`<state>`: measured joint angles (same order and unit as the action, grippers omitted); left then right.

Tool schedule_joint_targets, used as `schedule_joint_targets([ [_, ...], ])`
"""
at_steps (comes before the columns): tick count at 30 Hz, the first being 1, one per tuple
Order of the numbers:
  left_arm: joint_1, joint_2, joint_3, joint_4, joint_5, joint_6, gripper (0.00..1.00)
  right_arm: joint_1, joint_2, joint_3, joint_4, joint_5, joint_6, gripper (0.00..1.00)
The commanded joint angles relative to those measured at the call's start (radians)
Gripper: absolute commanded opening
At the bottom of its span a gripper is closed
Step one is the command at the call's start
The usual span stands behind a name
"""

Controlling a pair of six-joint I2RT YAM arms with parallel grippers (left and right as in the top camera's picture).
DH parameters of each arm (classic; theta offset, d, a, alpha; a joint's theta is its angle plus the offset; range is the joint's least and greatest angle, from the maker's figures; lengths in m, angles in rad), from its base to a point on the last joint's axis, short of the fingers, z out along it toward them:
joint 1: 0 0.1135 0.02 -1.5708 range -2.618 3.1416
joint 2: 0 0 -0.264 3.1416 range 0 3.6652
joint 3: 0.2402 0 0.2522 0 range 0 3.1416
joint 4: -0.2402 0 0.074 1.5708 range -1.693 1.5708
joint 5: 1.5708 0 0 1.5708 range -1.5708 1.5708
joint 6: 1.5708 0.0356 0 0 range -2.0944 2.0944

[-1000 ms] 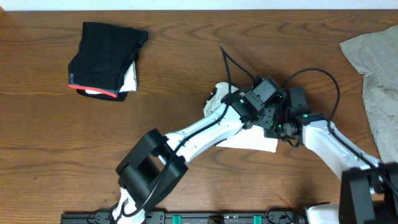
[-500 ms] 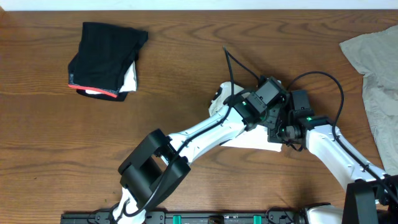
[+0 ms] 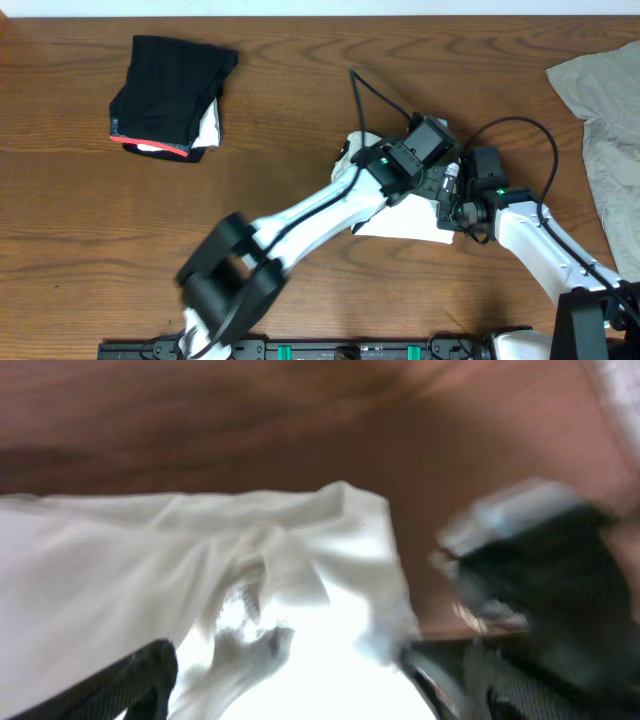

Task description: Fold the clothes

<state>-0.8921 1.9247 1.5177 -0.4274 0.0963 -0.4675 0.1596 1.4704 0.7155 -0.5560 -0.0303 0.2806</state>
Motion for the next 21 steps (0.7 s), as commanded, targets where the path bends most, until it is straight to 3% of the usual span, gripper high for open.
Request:
schedule_joint_targets([
  [1, 0.048, -0.218, 0.045, 0.005, 0.072, 0.021, 0.94, 0.025, -0.004, 0.026, -0.019, -0.085, -0.06, 0.06],
  [9, 0.275, -0.412, 0.044, -0.288, -0.089, 0.022, 0.94, 0.045, -0.064, 0.227, -0.13, -0.33, -0.148, 0.07],
  [15, 0.374, -0.336, 0.014, -0.409, -0.085, 0.027, 0.94, 0.114, -0.054, 0.257, -0.004, -0.341, -0.148, 0.24],
  [21, 0.374, -0.193, 0.008, -0.402, -0.039, 0.078, 0.94, 0.17, 0.008, 0.257, 0.038, -0.345, -0.146, 0.24],
])
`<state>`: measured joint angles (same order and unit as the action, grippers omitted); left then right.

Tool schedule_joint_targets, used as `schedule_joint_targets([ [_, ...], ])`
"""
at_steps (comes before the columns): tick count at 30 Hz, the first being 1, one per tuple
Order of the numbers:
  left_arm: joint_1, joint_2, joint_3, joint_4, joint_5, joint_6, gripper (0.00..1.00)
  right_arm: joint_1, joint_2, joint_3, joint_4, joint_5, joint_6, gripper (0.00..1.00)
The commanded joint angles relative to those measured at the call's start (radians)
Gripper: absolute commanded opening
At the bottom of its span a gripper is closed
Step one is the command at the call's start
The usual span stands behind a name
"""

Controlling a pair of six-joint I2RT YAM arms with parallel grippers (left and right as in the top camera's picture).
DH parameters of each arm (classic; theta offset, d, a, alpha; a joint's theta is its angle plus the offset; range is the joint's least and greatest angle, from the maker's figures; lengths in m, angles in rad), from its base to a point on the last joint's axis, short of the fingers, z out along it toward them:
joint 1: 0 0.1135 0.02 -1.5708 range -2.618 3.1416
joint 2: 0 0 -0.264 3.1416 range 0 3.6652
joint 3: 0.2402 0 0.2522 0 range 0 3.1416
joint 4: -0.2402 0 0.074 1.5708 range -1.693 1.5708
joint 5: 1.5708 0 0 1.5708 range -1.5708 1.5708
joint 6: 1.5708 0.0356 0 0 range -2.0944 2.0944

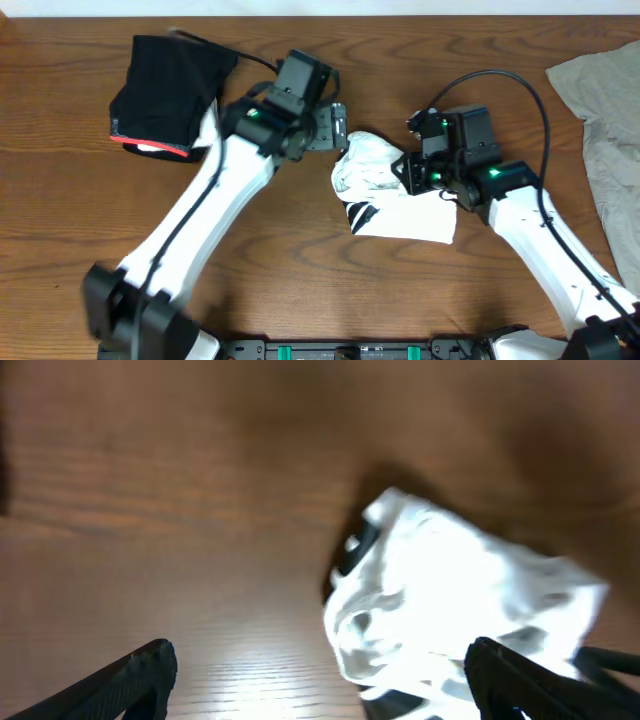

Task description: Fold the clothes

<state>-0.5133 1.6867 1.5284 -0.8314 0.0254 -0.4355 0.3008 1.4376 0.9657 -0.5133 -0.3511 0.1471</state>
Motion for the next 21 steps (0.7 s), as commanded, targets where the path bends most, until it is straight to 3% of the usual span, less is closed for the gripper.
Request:
schedule_joint_targets([
  [1, -0.004, 0.069, -0.003, 0.004, 0.064, 0.056, 0.93, 0.039, 0.053, 0.006, -0.014, -0.024, -0.013, 0.24],
  [7, -0.004, 0.165, -0.003, 0.007, 0.126, 0.061, 0.93, 0.096, 0.112, -0.007, -0.064, -0.006, -0.014, 0.2],
  [12, -0.01, 0.181, -0.002, 0.023, 0.227, 0.061, 0.89, 0.098, 0.118, -0.016, -0.162, 0.093, -0.014, 0.04],
  [21, -0.043, 0.182, -0.003, 0.093, 0.236, 0.061, 0.88, 0.098, 0.117, -0.019, -0.247, 0.146, -0.014, 0.04],
])
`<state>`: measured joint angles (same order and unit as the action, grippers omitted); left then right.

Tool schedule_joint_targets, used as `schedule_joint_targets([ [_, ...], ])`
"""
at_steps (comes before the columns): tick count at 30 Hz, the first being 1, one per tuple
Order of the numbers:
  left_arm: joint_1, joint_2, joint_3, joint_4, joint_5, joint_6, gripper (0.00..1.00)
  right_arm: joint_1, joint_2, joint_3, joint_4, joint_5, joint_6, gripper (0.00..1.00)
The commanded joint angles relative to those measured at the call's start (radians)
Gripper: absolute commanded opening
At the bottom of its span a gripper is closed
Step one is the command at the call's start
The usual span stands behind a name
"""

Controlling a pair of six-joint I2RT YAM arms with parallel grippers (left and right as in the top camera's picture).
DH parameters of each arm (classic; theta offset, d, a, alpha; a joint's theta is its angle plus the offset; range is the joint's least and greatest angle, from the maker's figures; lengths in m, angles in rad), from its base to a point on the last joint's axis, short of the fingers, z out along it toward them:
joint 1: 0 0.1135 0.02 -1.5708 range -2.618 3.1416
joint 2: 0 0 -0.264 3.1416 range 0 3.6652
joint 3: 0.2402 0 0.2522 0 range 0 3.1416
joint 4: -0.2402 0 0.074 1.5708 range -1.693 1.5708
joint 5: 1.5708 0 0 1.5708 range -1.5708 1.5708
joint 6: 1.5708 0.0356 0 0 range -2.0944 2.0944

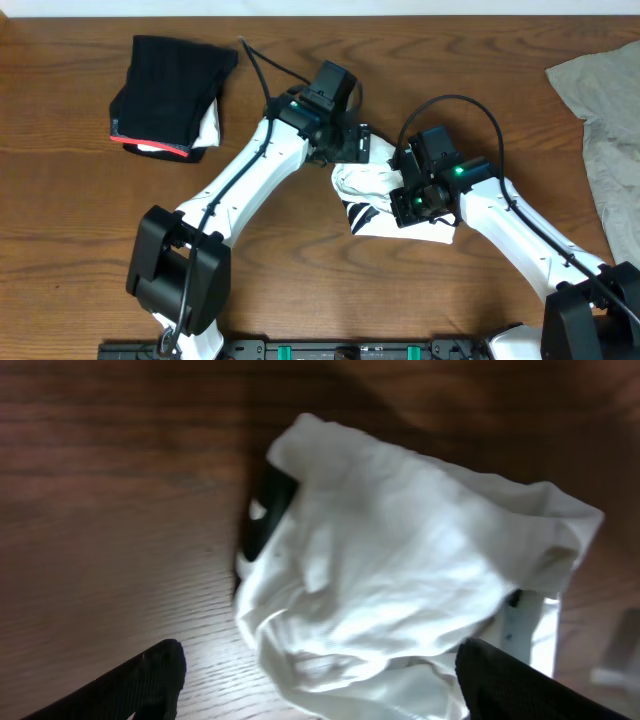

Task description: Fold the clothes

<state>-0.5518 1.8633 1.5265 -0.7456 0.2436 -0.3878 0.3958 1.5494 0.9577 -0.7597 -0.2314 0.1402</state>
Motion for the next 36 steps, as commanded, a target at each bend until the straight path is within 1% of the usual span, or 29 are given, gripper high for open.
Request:
schedule_joint_targets([
  [1, -0.004, 0.006, 0.0, 0.011, 0.016, 0.013, 0.88, 0.003, 0.006, -0.011, 0.002, 0.026, -0.007, 0.04],
  [2, -0.004, 0.006, -0.001, 0.014, 0.01, 0.013, 0.88, 0.003, 0.006, -0.011, 0.005, 0.026, -0.007, 0.05],
  [6, -0.003, 0.006, -0.001, 0.015, -0.028, 0.014, 0.88, 0.003, 0.006, -0.011, 0.003, 0.025, -0.003, 0.14],
  [9, -0.004, 0.006, -0.001, 0.009, -0.027, 0.013, 0.88, 0.003, 0.006, -0.011, -0.007, 0.025, 0.002, 0.2],
  [12, -0.004, 0.007, -0.001, -0.007, -0.054, 0.013, 0.88, 0.003, 0.006, -0.011, -0.015, 0.026, 0.005, 0.2],
  [14, -0.004, 0.007, -0.004, -0.026, -0.135, 0.011, 0.88, 0.003, 0.006, -0.011, -0.021, 0.025, 0.005, 0.18],
  [16, -0.003, 0.007, -0.013, -0.035, -0.186, 0.009, 0.88, 0.003, 0.006, -0.011, -0.032, 0.025, 0.005, 0.12],
  [18, 0.001, 0.007, -0.028, -0.035, -0.192, 0.003, 0.88, 0.002, 0.006, -0.011, -0.046, 0.026, 0.01, 0.01],
  [24, 0.002, 0.008, -0.067, -0.027, -0.192, -0.071, 0.88, 0.002, 0.006, -0.011, -0.101, 0.124, 0.073, 0.01],
  [29, 0.002, 0.011, -0.099, -0.023, -0.183, -0.157, 0.88, -0.003, 0.006, -0.011, -0.093, 0.127, 0.073, 0.03],
  [33, 0.002, 0.012, -0.126, 0.03, -0.059, -0.168, 0.88, -0.003, 0.006, -0.011, -0.089, 0.126, 0.073, 0.05],
  [36, 0.002, 0.012, -0.13, 0.079, 0.001, -0.168, 0.88, -0.003, 0.006, -0.011, -0.089, 0.126, 0.072, 0.05],
])
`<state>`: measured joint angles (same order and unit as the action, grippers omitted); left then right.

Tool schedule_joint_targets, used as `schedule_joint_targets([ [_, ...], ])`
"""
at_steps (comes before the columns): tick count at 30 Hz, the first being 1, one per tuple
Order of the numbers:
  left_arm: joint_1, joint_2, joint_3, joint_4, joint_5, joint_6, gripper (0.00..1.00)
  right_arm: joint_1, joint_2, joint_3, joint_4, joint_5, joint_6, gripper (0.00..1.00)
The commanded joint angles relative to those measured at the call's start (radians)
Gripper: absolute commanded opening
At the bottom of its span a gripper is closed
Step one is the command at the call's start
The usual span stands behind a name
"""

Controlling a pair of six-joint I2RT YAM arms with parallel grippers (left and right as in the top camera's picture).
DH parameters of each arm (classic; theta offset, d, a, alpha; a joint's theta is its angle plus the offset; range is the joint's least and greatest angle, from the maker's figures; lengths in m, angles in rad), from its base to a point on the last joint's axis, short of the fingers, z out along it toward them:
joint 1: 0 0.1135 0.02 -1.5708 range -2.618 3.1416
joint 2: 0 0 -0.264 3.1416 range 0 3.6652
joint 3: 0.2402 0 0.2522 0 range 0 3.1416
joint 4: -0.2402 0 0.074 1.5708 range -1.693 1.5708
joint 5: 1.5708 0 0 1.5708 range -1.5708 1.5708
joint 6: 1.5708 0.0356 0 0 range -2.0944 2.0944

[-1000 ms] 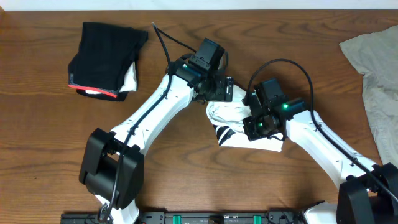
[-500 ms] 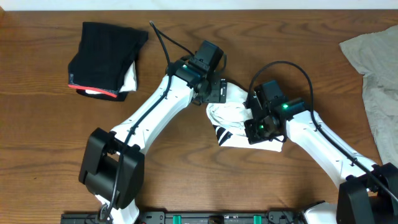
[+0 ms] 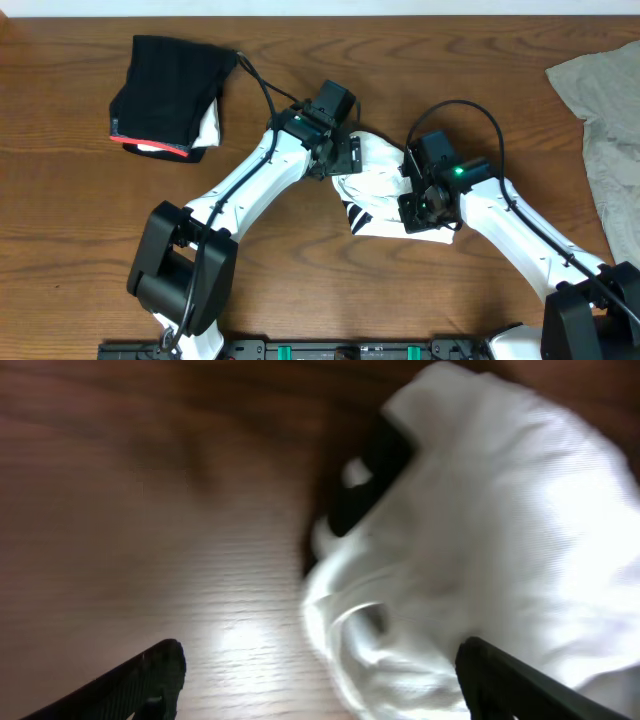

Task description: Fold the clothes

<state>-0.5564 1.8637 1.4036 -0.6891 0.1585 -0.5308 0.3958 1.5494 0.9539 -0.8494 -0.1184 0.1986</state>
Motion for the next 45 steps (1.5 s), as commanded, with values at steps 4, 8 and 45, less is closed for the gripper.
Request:
schedule_joint_targets([
  [4, 0.006, 0.012, -0.007, 0.084, 0.124, -0.025, 0.87, -0.003, 0.006, -0.007, -0.001, 0.014, 0.014, 0.06],
  [8, 0.003, 0.017, -0.007, 0.109, 0.183, -0.026, 0.82, -0.003, 0.006, -0.007, -0.003, 0.014, 0.014, 0.05],
  [45, -0.111, 0.091, -0.005, 0.473, 0.372, -0.148, 0.44, -0.005, 0.006, -0.072, -0.002, 0.043, 0.079, 0.01],
])
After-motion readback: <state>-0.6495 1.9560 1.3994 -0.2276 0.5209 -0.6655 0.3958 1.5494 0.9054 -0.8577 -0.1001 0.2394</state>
